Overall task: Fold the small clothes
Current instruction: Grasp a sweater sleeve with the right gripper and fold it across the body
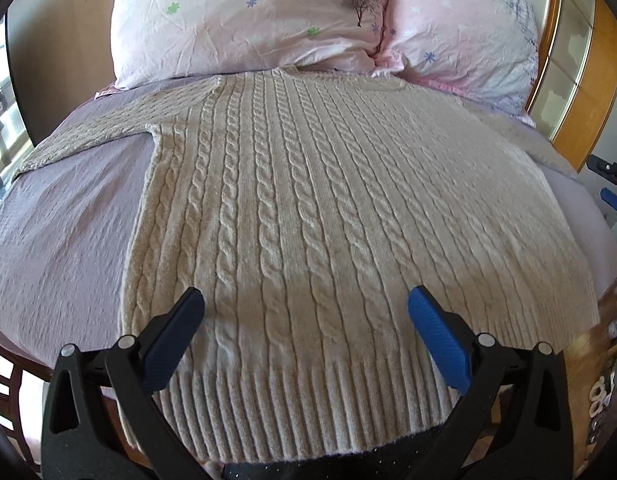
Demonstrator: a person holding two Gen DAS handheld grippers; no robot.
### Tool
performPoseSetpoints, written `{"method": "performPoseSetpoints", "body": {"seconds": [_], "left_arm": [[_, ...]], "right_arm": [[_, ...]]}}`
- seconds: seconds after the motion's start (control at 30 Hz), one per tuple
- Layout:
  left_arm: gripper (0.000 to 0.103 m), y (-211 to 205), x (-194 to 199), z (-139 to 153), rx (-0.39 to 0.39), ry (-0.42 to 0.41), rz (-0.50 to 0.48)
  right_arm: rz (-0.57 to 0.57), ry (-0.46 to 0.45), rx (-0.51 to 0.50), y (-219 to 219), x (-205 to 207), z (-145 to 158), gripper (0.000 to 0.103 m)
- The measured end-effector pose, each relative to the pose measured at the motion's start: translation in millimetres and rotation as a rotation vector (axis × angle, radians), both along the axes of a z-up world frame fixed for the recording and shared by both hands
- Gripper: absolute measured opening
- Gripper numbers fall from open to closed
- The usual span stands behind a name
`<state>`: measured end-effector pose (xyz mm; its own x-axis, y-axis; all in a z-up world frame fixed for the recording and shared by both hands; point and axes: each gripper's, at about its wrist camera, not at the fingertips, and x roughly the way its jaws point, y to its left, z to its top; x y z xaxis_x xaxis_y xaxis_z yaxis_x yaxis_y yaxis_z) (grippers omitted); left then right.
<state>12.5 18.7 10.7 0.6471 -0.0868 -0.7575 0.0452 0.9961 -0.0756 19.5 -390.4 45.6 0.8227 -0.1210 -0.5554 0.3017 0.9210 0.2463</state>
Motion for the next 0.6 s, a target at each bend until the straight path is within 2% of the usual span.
{"method": "performPoseSetpoints", "body": {"seconds": [0.03, 0.1, 0.17, 0.23, 0.27, 0.43, 0.5, 0.57, 0.6], "left_arm": [[0.101, 6.2, 3.4, 4.0, -0.024, -0.029, 0.017], [0.101, 16.2, 9.9, 11.9, -0.058, -0.08, 0.05], [0.101, 27.4, 17.3, 20.4, -0.069, -0.128, 0.093], [0.101, 37.7, 26.5, 26.9, -0.068, -0.155, 0.122], [0.101, 43.3, 31.6, 29.6, -0.074, -0.161, 0.13], [0.101, 74.8, 50.8, 33.6, -0.128, -0.161, 0.155], [0.101, 84.0, 53.8, 33.8, -0.113, -0.161, 0.178], [0.101, 94.2, 58.5, 34.6, -0.1, -0.159, 0.193], [0.101, 99.5, 60.1, 34.8, -0.099, -0.157, 0.199]], "right_arm": [[-0.067, -0.005, 0.024, -30.5, 7.8, 3.6, 0.102], [-0.206, 0.022, 0.068, -93.6, 28.1, 2.4, 0.089], [-0.306, 0.064, 0.148, -150.4, 47.2, -6.0, 0.066], [-0.389, 0.097, 0.229, -195.3, 60.3, -17.0, 0.055], [-0.437, 0.108, 0.262, -213.6, 66.6, -22.8, 0.054], [-0.56, 0.11, 0.392, -266.1, 77.6, -46.6, 0.045], [-0.58, 0.093, 0.376, -272.6, 83.8, -50.2, 0.034], [-0.571, 0.08, 0.359, -274.5, 85.6, -54.9, 0.011], [-0.569, 0.069, 0.363, -276.7, 84.7, -57.0, 0.01]]}}
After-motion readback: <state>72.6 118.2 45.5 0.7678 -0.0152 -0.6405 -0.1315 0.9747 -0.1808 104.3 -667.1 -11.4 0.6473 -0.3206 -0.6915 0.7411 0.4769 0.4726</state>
